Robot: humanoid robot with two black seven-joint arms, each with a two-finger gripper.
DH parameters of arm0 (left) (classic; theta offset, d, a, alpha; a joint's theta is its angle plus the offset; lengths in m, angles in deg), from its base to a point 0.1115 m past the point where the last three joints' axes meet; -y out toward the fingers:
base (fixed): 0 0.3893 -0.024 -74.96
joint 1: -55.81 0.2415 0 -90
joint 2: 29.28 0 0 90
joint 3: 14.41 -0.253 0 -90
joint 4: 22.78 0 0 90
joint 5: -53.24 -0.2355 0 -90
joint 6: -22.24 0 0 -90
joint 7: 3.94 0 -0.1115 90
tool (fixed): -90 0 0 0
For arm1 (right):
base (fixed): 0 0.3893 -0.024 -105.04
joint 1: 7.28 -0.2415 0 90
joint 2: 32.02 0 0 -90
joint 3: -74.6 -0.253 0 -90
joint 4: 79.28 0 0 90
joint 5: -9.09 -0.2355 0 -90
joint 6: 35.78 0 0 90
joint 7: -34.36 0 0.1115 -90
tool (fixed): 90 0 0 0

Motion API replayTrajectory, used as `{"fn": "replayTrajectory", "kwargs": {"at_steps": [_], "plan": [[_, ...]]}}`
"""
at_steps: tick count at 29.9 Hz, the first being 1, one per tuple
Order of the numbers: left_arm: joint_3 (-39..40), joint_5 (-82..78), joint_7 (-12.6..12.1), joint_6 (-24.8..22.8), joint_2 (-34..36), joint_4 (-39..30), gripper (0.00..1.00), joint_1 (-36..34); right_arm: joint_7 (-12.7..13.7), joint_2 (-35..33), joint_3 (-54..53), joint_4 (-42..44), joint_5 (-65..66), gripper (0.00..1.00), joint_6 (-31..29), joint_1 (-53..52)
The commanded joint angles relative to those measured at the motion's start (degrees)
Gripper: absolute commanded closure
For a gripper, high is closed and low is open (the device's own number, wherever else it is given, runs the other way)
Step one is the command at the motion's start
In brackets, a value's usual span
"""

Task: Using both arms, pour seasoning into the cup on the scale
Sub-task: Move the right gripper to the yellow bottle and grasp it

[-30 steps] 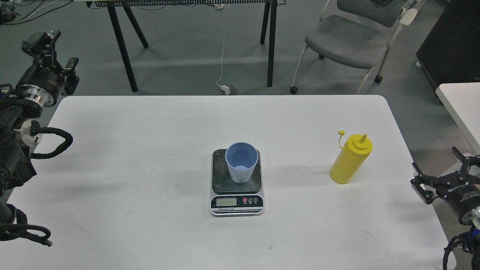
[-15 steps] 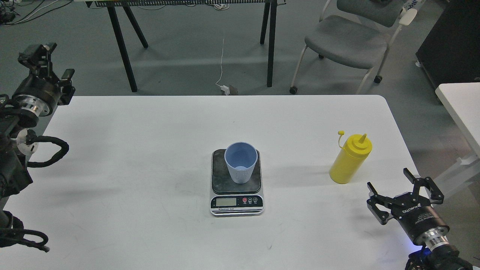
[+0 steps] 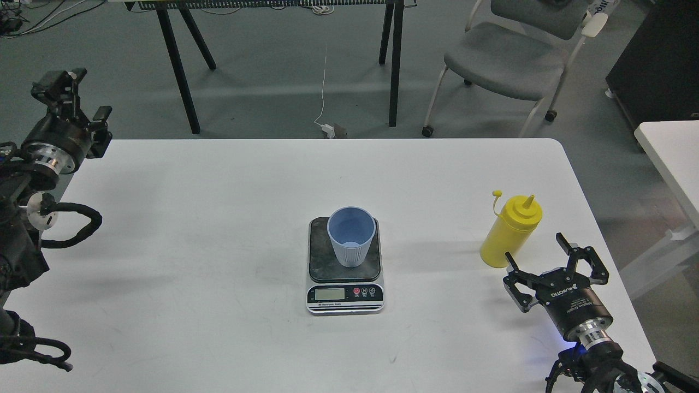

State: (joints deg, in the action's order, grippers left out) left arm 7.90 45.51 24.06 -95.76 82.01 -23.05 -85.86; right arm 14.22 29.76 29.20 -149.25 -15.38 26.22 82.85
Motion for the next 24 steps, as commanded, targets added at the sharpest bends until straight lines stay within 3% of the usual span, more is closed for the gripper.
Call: {"fn": "replayTrajectory", "kwargs": {"at_steps": [1,7,19,24], "plan": [[-0.1,0.0,0.0,0.0,0.0,-0.1,0.17,0.3,-0.2,1.7,-1.1,1.9,0.6,0.01,0.0,-1.0],[-0.2,-0.1,0.0,0.0,0.3,-0.1,0.17,0.3,-2.4,4.6,-1.9,7.8,5.9,0.01,0.0,-5.5],[-0.2,-0.2,0.0,0.0,1.0,-0.1,0.17,0.1,-2.6,9.0,-1.7,9.4,7.7,0.01,0.0,-6.1],[-0.3,-0.2,0.0,0.0,1.1,0.0,0.17,0.1,-3.9,9.9,-1.9,11.3,8.7,0.01,0.0,-6.2]]}}
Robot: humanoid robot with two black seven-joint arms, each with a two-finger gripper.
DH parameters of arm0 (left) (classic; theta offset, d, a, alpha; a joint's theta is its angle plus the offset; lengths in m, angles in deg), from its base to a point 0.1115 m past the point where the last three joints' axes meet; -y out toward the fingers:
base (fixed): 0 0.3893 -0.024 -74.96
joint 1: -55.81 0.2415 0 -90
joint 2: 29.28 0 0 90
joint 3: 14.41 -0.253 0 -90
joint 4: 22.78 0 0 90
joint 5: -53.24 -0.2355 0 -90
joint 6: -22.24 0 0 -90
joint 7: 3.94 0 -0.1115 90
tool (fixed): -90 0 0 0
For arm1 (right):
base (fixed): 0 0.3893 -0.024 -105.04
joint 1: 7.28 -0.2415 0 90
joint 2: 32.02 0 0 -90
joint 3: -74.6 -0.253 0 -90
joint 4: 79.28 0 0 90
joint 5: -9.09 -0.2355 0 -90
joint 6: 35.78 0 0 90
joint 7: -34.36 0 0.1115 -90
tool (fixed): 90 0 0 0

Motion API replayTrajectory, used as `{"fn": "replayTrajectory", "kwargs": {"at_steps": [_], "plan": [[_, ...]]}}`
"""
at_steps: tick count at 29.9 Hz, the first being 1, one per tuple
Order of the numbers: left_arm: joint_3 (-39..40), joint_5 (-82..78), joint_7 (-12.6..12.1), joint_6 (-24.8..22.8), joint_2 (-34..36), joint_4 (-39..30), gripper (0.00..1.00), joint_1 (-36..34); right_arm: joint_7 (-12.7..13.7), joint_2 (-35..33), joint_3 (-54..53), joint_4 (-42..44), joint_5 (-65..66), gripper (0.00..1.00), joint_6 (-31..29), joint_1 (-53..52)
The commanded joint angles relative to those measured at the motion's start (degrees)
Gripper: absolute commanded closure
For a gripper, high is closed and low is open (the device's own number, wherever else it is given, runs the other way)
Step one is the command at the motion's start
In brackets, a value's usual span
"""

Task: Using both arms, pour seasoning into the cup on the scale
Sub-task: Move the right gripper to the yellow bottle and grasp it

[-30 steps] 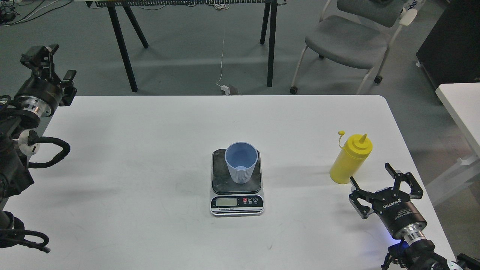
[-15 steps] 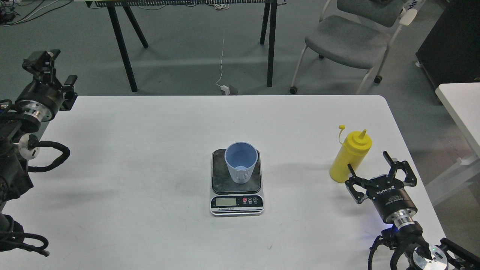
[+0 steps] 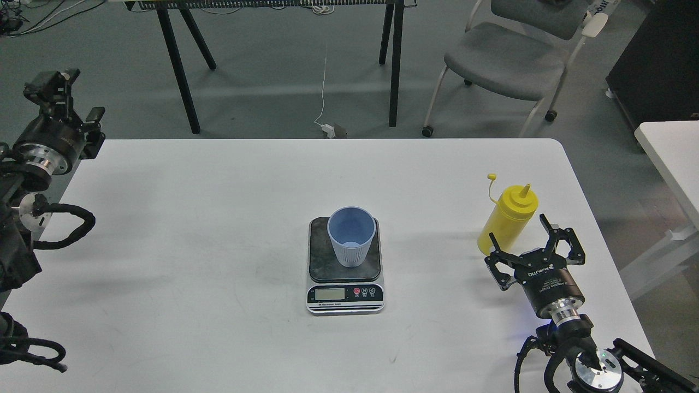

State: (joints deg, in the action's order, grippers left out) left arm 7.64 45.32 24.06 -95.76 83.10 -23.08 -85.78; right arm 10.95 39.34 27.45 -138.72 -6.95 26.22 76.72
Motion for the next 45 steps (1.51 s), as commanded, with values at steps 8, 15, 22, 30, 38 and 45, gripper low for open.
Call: {"fn": "replayTrajectory", "kwargs": {"at_steps": [8,15,22,30,38,45], "plan": [[-0.1,0.0,0.0,0.0,0.1,0.0,0.17,0.0,-1.7,2.0,-0.1,3.2,0.3,0.01,0.0,-2.4],[-0.1,-0.3,0.0,0.0,0.9,0.0,0.17,0.0,-2.2,3.3,0.0,5.1,0.3,0.01,0.0,-4.2],[-0.1,-0.3,0.0,0.0,0.7,0.0,0.17,0.0,-2.2,3.8,0.2,8.0,0.3,0.03,0.0,-6.6],[-0.2,-0.4,0.0,0.0,0.9,0.0,0.17,0.0,-2.1,6.6,0.5,14.0,0.4,0.28,0.0,-9.4],[-0.2,-0.5,0.0,0.0,0.7,0.0,0.17,0.0,-2.1,6.9,0.5,14.3,0.5,0.55,0.0,-9.6],[-0.2,-0.5,0.0,0.0,0.5,0.0,0.16,0.0,-2.1,6.6,0.5,13.8,1.5,0.57,0.0,-9.6]]}}
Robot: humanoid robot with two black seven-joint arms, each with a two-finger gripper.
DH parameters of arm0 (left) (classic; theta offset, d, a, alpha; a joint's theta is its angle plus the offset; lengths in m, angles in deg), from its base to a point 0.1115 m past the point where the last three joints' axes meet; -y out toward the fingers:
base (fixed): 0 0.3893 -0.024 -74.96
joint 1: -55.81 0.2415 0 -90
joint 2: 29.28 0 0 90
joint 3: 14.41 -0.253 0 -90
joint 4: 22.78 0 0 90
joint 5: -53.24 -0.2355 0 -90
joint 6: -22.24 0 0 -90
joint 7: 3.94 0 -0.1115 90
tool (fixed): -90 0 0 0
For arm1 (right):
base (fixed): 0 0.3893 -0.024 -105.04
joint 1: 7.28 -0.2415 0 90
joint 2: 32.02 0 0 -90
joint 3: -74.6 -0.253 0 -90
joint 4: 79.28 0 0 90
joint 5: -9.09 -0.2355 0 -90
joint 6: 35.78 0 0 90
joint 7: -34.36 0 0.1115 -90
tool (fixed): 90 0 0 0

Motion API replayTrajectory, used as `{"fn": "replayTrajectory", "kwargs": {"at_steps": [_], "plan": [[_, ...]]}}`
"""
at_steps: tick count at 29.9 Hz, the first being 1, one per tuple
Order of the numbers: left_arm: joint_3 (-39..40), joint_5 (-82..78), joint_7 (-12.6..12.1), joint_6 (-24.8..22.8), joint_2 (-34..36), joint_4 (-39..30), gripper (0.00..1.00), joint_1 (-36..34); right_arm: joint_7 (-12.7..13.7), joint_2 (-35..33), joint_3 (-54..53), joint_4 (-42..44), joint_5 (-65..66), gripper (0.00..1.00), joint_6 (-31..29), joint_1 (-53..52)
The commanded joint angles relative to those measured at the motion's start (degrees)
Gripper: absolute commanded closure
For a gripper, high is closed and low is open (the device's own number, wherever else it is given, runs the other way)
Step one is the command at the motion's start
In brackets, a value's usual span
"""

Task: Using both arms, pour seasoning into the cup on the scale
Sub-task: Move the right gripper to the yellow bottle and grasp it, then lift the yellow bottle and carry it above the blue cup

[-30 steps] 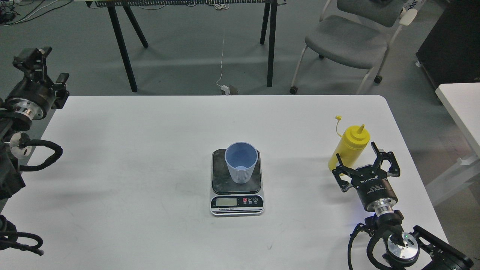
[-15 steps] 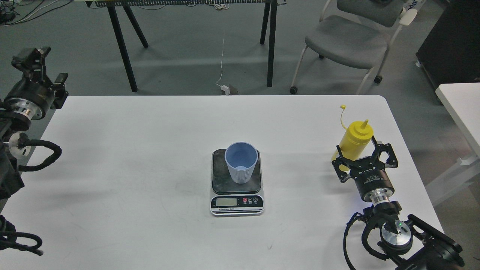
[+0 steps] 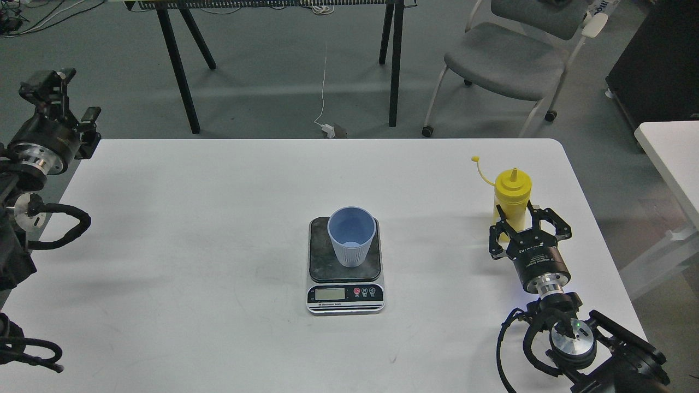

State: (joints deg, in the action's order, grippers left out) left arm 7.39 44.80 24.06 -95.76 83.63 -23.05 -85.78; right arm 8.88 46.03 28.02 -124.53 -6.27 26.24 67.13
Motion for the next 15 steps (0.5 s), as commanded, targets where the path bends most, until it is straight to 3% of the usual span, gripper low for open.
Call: {"fn": "replayTrajectory", "kwargs": {"at_steps": [1,8,15], "plan": [[0.0,0.0,0.0,0.0,-0.1,0.0,0.16,0.0,0.0,0.0,-0.1,-0.6,1.4,0.57,0.0,-0.1],[0.1,0.0,0.0,0.0,0.2,0.0,0.16,0.0,-0.1,-0.8,0.4,-2.6,20.8,0.61,0.0,-4.3],[0.2,0.5,0.0,0.0,0.2,-0.1,0.16,-0.3,0.7,-8.4,4.6,-5.7,41.7,0.61,0.0,-16.0]]}}
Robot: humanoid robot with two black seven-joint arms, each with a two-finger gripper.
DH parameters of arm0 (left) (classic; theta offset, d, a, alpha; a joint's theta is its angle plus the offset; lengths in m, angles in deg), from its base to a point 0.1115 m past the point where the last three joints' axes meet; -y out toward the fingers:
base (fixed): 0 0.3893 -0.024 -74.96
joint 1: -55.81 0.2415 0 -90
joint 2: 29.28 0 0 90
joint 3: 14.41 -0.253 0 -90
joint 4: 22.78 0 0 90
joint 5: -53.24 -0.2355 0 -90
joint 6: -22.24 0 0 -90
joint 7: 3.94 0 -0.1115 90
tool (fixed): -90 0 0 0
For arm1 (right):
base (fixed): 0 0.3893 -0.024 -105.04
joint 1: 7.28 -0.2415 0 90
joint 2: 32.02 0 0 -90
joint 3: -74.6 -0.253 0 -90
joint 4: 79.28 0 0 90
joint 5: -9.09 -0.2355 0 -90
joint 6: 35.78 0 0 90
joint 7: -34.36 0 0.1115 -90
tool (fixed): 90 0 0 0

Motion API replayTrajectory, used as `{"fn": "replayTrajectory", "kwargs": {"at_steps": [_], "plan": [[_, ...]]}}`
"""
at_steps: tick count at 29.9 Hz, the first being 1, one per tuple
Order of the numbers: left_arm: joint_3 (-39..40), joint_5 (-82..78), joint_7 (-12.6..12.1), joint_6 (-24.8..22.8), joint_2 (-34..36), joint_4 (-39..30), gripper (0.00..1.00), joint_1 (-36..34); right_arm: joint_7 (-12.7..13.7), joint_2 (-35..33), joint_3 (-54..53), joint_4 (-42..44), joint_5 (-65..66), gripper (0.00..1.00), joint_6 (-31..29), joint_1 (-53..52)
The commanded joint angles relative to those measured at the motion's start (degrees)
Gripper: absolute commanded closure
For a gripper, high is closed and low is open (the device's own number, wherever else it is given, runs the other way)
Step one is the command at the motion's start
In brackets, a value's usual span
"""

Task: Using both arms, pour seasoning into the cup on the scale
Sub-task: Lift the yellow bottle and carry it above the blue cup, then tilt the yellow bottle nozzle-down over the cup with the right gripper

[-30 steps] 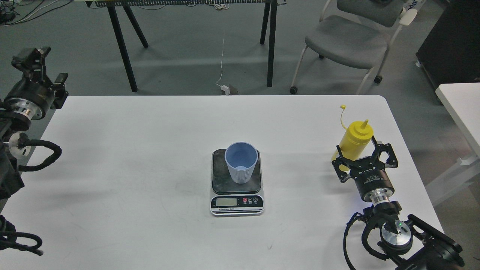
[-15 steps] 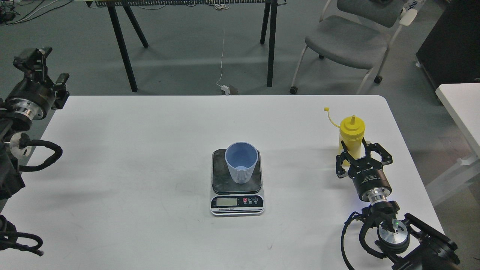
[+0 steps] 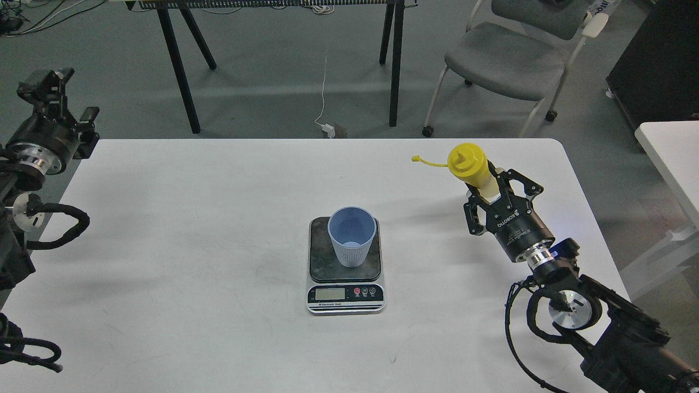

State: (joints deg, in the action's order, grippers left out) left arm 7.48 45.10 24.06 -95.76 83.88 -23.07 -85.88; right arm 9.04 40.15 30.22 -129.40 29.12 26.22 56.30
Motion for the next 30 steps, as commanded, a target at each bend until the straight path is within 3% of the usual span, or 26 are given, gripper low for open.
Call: {"fn": "replayTrajectory", "kwargs": {"at_steps": [1,8,18,30], "plan": [[0.1,0.3,0.0,0.0,0.0,-0.1,0.16,-0.3,0.7,-3.7,3.8,-0.9,7.5,0.61,0.0,-7.7],[0.6,0.4,0.0,0.0,-0.1,-0.1,0.15,-0.3,1.1,-8.0,20.1,-1.0,15.5,0.62,0.0,-26.6],[0.9,0.5,0.0,0.0,-0.4,-0.1,0.15,-0.4,3.0,-3.3,43.0,-1.1,34.0,0.63,9.2,-46.2],[1.1,0.5,0.0,0.0,-0.6,-0.1,0.15,-0.6,3.2,2.5,47.9,-1.2,49.1,0.62,9.5,-52.0]]}}
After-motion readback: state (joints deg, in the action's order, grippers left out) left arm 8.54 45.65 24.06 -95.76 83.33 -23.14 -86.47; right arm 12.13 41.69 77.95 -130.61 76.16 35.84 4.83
